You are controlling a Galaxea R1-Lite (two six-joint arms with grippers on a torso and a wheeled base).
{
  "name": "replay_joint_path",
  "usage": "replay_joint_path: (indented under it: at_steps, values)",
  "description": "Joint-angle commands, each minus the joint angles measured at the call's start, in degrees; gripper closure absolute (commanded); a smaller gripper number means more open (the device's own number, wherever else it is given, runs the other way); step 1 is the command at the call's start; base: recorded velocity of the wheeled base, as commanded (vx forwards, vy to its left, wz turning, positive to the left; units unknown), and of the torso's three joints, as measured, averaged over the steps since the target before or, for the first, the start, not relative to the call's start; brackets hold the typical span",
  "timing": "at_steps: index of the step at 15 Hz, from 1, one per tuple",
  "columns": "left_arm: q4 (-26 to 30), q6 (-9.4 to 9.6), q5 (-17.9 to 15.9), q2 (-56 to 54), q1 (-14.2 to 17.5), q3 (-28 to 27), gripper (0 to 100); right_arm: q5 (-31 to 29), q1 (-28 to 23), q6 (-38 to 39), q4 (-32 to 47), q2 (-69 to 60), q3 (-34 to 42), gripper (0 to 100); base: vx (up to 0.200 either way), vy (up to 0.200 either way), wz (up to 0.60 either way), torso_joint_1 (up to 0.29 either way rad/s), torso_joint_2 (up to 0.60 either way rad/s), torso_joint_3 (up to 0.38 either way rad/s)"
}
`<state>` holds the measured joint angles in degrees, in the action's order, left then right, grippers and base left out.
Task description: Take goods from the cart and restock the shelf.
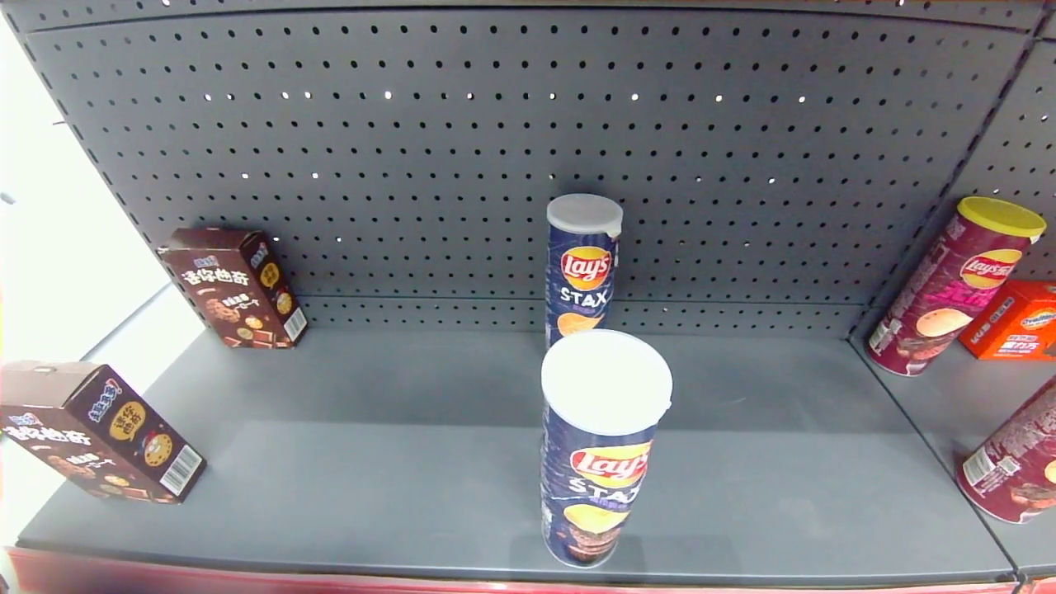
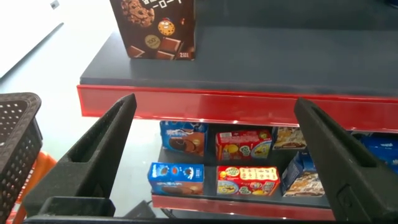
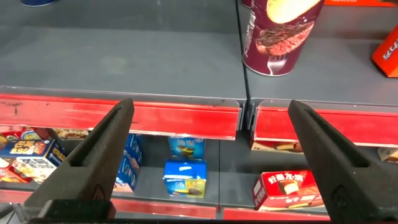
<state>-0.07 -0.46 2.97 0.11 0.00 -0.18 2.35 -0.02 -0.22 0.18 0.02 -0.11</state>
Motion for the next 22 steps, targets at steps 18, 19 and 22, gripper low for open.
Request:
replay_joint_path:
  at_steps: [18,19,22]
  values:
    - [-0.01,0.02,0.01,-0.02,0.00,0.01,0,0.02,0.02,-0.04,-0.01,-0.02,-0.07,0,-0.022,0.000,0.00,0.000,0.00,0.001]
    - [-0.01,0.02,0.01,-0.02,0.00,0.01,0,0.02,0.02,-0.04,-0.01,-0.02,0.02,0,0.000,0.000,0.00,0.000,0.00,0.000]
    - [-0.01,-0.06,0.01,-0.02,0.00,0.01,0,0.02,0.02,-0.04,-0.01,-0.02,0.02,0,0.000,0.000,0.00,0.000,0.00,0.000]
